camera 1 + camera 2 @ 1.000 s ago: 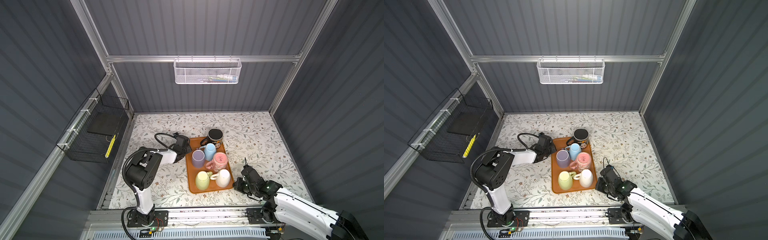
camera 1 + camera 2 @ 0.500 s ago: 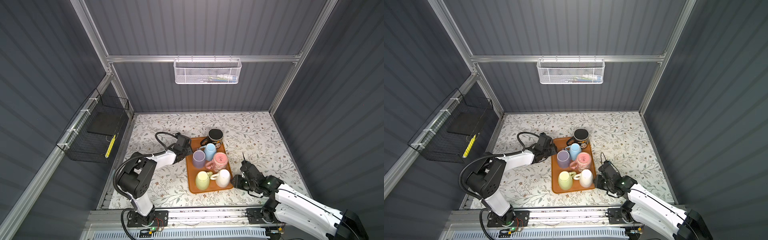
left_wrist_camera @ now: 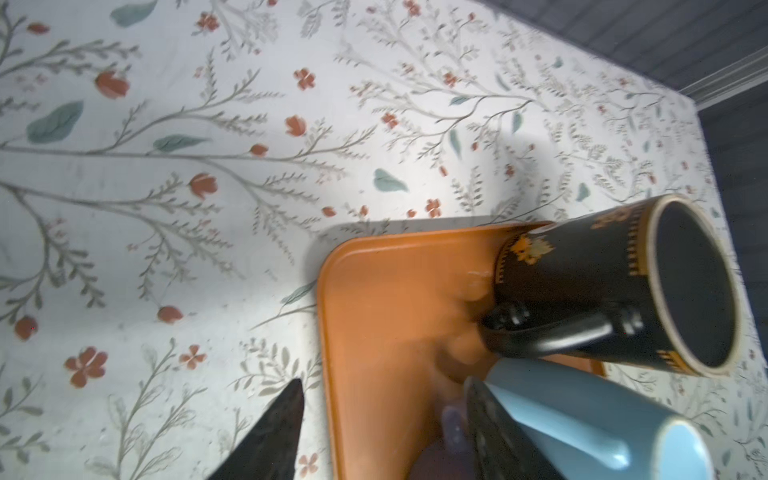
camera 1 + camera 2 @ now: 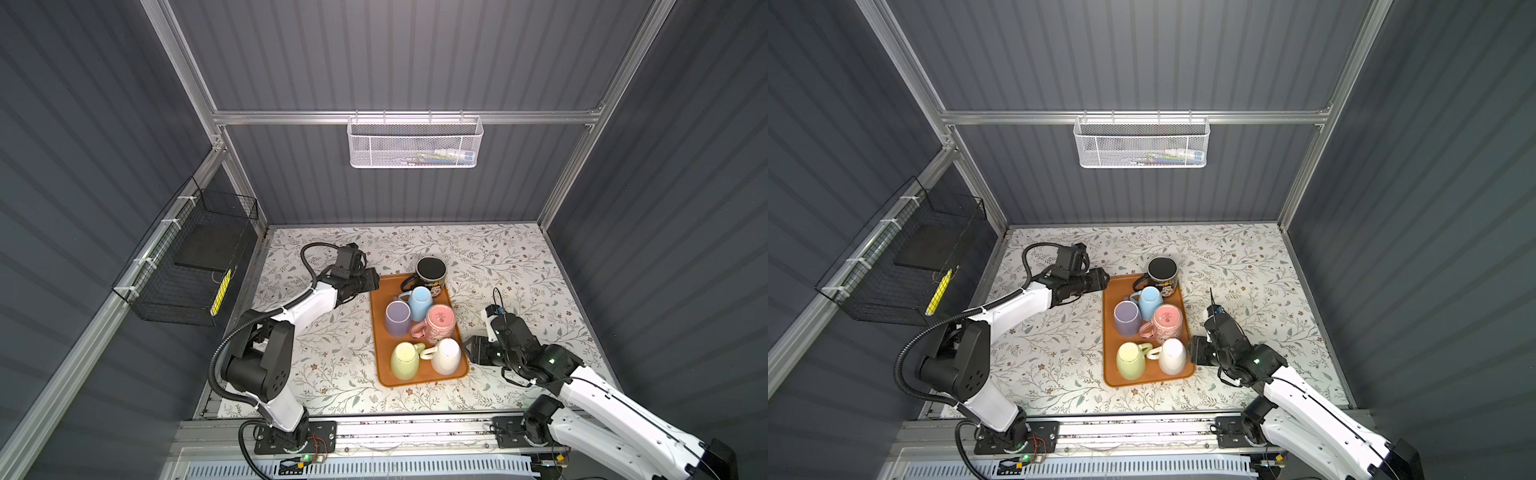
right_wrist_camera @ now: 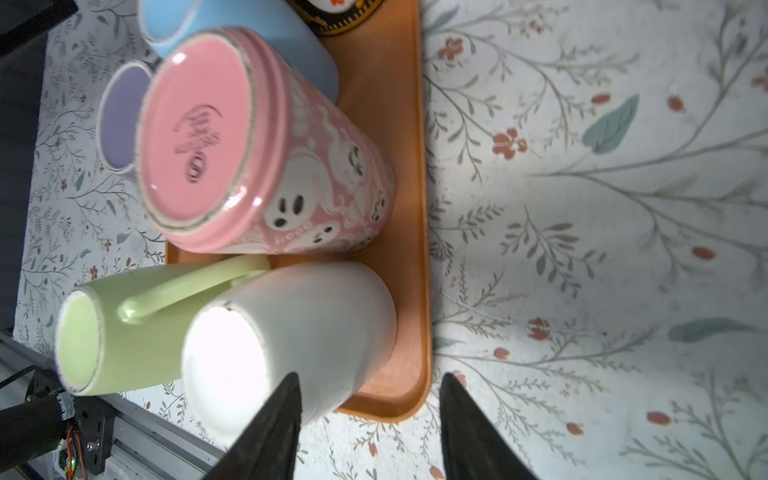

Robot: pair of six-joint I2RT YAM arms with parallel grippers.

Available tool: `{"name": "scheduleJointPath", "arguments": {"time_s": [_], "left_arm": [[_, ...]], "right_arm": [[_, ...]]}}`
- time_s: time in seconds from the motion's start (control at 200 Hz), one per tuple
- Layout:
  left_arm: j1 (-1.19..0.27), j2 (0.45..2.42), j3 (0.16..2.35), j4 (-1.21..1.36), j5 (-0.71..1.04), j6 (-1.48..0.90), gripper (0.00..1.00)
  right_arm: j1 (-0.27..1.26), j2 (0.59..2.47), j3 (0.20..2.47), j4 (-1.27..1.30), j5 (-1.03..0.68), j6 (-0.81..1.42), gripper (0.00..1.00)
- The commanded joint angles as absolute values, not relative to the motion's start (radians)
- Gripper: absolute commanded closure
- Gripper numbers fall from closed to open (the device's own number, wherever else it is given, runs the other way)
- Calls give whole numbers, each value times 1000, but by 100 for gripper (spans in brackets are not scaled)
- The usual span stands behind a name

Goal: Turn the mug right side up

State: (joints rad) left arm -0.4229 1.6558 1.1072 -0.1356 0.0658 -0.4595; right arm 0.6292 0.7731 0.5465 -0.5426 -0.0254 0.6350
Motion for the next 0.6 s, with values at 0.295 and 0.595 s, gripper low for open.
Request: {"name": "scheduleJointPath", "arguments": {"time_s": [0.295,0.595], "left_arm": [[-427,1716,1471,-365,281,-220,11],[-428,1759,1647,-539,322,15,11]], "right_arm": [[578,760,622,-425,-64,439,24],[573,681,608,-394,-105,411,21]]}}
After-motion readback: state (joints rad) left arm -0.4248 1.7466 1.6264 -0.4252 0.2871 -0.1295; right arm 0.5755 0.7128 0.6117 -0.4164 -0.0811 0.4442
